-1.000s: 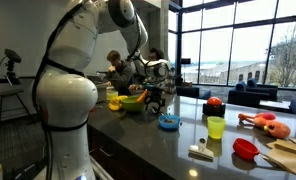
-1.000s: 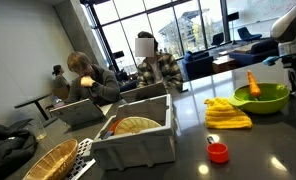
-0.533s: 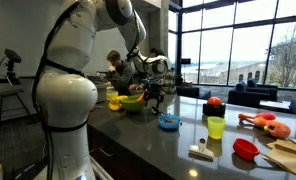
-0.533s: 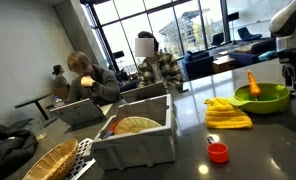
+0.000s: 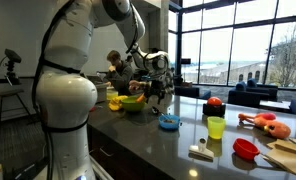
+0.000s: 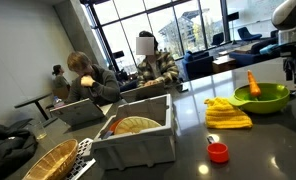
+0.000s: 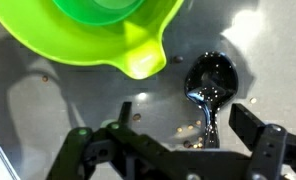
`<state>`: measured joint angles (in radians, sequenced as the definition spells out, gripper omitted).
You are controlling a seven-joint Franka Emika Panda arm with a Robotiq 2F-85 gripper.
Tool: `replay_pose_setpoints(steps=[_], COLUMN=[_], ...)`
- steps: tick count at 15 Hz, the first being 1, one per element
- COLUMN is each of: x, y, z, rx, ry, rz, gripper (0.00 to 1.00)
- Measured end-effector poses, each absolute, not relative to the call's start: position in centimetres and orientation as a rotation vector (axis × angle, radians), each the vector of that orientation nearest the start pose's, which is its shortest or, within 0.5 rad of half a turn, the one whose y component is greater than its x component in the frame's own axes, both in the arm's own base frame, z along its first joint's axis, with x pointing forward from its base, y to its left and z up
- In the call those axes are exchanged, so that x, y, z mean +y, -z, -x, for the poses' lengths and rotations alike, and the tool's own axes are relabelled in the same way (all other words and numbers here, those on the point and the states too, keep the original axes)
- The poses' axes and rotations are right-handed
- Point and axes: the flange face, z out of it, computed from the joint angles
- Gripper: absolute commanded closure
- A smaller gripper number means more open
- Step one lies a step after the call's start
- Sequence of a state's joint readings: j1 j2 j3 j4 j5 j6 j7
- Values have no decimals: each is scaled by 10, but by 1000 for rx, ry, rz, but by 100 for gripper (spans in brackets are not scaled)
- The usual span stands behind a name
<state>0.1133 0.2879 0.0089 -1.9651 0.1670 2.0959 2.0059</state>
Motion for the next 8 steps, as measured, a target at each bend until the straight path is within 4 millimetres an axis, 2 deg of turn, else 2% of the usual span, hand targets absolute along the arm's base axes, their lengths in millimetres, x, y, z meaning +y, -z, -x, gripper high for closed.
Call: replay_pose_setpoints(steps=[5, 8], x=[42, 28], y=[-307, -302], z=[-582, -579], rx=[2738, 2765], ry=[-328, -337], rz=[1672, 1643], gripper=[0, 0])
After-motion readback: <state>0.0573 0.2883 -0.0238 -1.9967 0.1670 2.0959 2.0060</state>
